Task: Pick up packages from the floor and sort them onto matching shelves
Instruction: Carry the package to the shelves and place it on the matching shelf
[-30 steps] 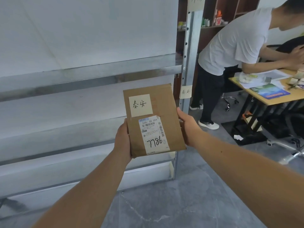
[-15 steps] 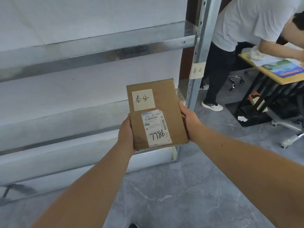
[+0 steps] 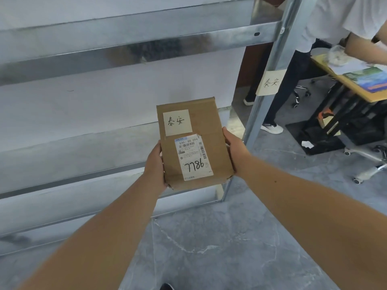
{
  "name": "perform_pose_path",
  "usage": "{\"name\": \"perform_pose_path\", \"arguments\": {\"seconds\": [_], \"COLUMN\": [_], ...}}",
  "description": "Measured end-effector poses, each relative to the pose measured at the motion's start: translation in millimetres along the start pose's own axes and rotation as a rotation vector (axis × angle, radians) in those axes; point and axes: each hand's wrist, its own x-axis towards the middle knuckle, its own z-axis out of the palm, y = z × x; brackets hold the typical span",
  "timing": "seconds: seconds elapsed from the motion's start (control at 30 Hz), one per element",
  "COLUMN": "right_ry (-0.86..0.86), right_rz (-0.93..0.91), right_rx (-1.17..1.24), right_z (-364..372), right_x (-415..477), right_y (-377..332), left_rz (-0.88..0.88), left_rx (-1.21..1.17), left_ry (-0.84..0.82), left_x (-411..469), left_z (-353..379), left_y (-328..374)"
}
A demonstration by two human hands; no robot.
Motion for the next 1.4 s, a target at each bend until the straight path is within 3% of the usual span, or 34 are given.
{"name": "perform_pose_path", "arguments": {"seconds": [0.27, 0.47, 0.7, 0.87, 1.07, 1.4], "right_ry": [0.019, 0.065, -0.025, 0.016, 0.025, -0.015], "right_rz": [0.061, 0.116, 0.160, 0.139, 0.138, 0.170], "right_rx": [-0.006, 0.011, -0.020, -0.041, -0.051, -0.015], "right_z": [21, 28, 30, 30, 37, 39], "right_x": [16, 27, 19, 18, 15, 12], "right_y": [-5, -5, -7, -9, -9, 3], "left_rz": [0.000, -0.008, -0.016, 0.063, 0.237, 0.300], "left_rx": [-0.001, 0.129, 0.222, 0.124, 0.202, 0.222], "left_ry": [0.001, 0.021, -0.032, -0.073, -0.151, 0.146], "left_x": [22, 40, 55, 65, 58, 56], "left_z": [-5, -16, -32, -49, -43, -35], "left_y": [20, 32, 39, 31, 21, 30]}}
